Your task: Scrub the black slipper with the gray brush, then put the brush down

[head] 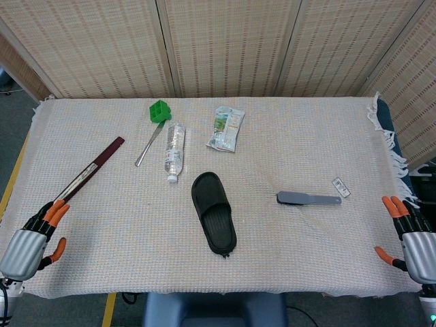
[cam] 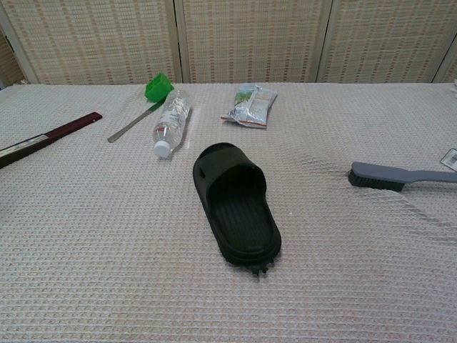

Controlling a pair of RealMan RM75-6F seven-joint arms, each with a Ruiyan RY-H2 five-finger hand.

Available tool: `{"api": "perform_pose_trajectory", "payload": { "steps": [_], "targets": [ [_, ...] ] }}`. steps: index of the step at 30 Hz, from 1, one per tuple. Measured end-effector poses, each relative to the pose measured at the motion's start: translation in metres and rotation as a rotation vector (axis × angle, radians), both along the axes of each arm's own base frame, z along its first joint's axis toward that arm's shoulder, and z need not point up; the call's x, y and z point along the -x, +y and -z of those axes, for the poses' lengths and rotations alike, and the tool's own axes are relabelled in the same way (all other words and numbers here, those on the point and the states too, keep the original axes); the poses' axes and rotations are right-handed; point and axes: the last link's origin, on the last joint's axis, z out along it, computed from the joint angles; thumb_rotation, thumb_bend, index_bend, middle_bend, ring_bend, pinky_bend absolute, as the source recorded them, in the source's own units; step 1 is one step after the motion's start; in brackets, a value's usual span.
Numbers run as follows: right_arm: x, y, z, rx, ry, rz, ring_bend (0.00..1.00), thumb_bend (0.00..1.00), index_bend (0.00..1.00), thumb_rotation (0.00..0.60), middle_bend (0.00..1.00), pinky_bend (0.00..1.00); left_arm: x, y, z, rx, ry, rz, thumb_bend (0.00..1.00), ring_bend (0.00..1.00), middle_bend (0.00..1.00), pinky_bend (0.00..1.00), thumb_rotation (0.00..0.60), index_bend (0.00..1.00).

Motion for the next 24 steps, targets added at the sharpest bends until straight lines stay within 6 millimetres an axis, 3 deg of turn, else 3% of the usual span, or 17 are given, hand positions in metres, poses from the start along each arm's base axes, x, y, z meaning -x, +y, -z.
{"api": "perform_pose_trajectory", "payload": {
  "steps": [6,11,20,24],
  "targets": [
    [0.003,-0.006,0.004,-0.029,0.012,0.022,0.0,0.06,0.0,0.6,0.0,0.16,-0.001,0.003,0.004,0.023,0.001,-0.006,0.5,0.0,0.0,0.22,0.6,0.0],
    [0.005,-0.029,0.014,-0.123,0.05,0.043,0.0,0.06,0.0,0.6,0.0,0.16,-0.003,0.004,0.007,0.047,-0.003,-0.001,0.5,0.0,0.0,0.22,0.6,0.0],
    [0.0,-0.11,0.047,-0.391,0.123,0.111,0.0,0.06,0.0,0.6,0.0,0.2,-0.002,0.004,0.008,0.063,0.001,-0.006,0.5,0.0,0.0,0.24,0.6,0.0],
    [-0.005,-0.145,0.053,-0.418,0.139,0.121,0.02,0.06,0.0,0.6,0.07,0.24,-0.001,0.004,0.009,0.068,0.004,-0.011,0.5,0.0,0.0,0.25,0.6,0.0]
  ]
}}
